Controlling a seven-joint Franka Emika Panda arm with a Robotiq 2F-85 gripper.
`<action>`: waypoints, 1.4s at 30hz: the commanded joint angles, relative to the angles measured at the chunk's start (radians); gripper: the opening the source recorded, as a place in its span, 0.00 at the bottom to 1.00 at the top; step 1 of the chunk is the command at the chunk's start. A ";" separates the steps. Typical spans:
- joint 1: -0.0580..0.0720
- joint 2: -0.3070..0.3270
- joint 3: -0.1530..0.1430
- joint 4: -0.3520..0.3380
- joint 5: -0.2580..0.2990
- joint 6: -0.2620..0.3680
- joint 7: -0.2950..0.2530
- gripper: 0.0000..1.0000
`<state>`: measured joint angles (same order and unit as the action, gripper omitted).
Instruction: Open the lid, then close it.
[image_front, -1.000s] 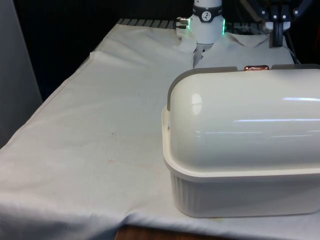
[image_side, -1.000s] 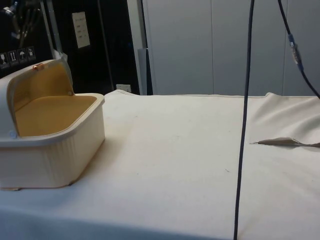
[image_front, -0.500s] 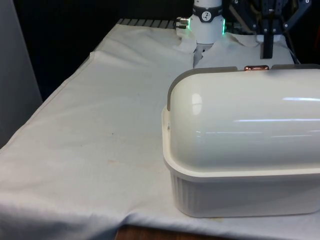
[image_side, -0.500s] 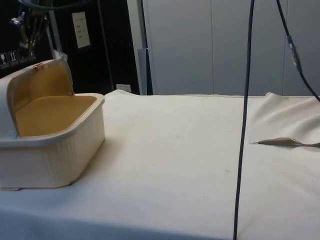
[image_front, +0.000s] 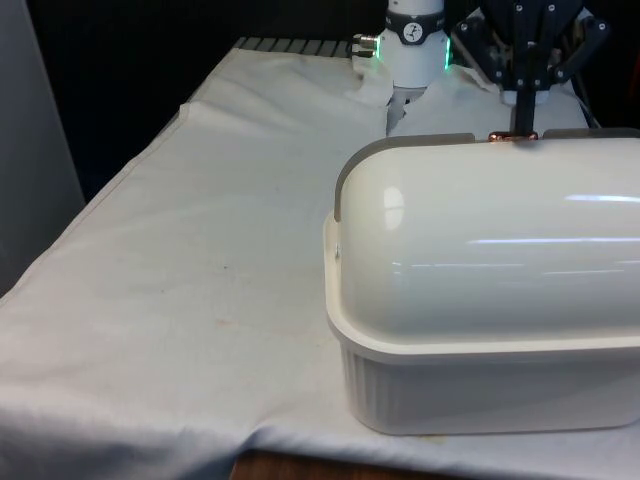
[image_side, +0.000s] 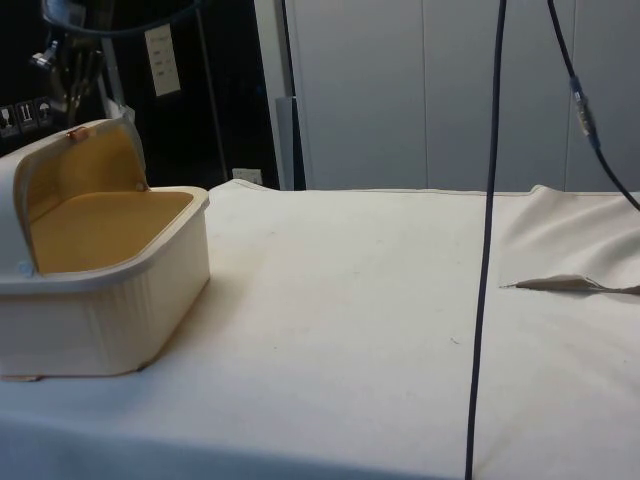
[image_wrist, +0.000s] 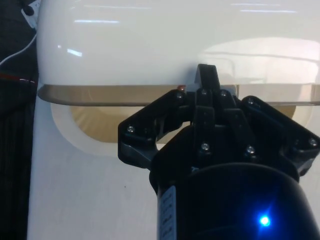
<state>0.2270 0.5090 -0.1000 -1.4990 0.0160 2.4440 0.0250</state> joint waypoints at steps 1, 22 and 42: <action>-0.003 -0.001 0.003 -0.001 0.006 -0.006 -0.004 0.00; -0.001 -0.031 0.004 -0.028 0.008 -0.082 -0.001 0.00; -0.001 -0.072 0.012 -0.083 0.014 -0.207 -0.001 0.00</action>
<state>0.2280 0.4440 -0.0920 -1.5730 0.0200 2.2390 0.0270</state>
